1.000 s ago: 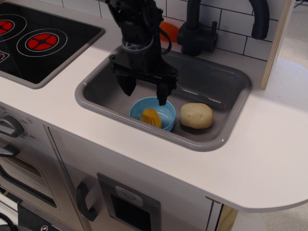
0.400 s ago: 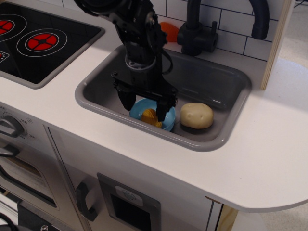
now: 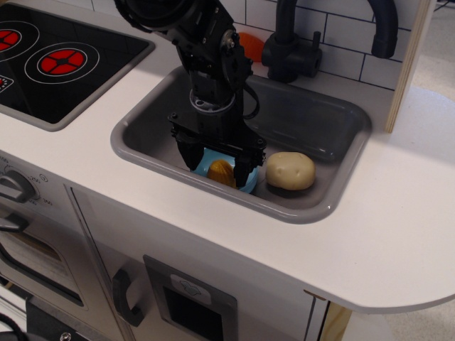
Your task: Take corn out of bowl sink
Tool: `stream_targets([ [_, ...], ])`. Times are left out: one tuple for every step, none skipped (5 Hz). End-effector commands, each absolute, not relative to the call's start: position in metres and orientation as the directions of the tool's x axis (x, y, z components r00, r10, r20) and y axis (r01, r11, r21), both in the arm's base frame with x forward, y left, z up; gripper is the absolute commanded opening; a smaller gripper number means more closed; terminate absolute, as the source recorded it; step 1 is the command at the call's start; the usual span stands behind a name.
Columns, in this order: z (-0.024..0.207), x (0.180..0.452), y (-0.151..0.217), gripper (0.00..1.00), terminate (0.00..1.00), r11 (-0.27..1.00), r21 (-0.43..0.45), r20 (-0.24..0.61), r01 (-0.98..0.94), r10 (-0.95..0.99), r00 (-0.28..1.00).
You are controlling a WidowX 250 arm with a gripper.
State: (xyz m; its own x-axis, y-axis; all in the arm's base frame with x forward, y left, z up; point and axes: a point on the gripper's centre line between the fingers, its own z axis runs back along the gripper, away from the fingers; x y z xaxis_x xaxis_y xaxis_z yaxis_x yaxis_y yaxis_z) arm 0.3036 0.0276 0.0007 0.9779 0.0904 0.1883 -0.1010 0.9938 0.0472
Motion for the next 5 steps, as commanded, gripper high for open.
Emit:
stream_targets([
  [0.009, 0.308, 0.028, 0.0, 0.0, 0.994, 0.053, 0.224, -0.1, 0.085, 0.971],
  [0.02, 0.309, 0.033, 0.0, 0.0, 0.99, 0.056, 0.222, -0.13, 0.115, 0.968],
  [0.039, 0.312, 0.036, 0.0, 0.0, 0.986, 0.01, 0.233, -0.164, 0.157, 0.96],
  [0.062, 0.321, 0.039, 0.0, 0.0, 0.976, -0.034, 0.267, -0.215, 0.216, 0.939],
  [0.077, 0.334, 0.04, 0.0, 0.0, 0.972, -0.081, 0.276, -0.222, 0.236, 0.932],
])
